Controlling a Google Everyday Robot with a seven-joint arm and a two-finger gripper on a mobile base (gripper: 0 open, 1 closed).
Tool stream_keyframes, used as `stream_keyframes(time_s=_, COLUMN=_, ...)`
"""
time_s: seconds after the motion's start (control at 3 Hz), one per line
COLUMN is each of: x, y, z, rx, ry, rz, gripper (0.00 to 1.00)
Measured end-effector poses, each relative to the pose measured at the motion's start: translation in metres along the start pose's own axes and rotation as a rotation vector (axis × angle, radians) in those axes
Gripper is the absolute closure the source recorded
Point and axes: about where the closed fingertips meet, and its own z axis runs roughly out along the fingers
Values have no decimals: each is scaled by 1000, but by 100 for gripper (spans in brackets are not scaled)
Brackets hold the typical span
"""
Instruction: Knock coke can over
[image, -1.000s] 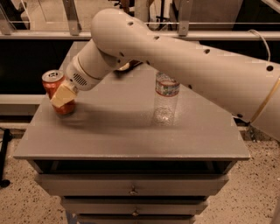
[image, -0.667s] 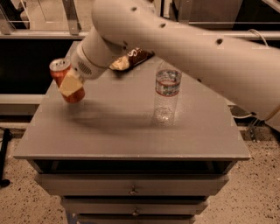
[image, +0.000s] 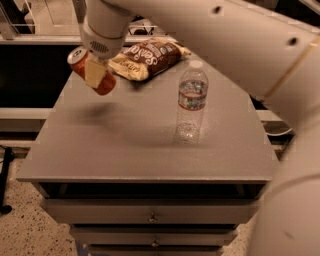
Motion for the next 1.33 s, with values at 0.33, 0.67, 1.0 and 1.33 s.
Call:
stream_keyframes(time_s=0.33, x=3, y=1, z=23, rx=-79, ry=203, rz=-211, gripper=100)
stream_keyframes(time_s=0.67, x=26, y=19, z=42, rx=-189, ry=403, rz=-374, gripper=100)
stream_keyframes(time_s=1.0, x=46, y=29, z=54, rx=-244, ry=540, rz=-480, gripper=100)
stream_keyframes(time_s=1.33, x=62, y=37, z=62, rx=-285, ry=607, rz=-518, gripper=78)
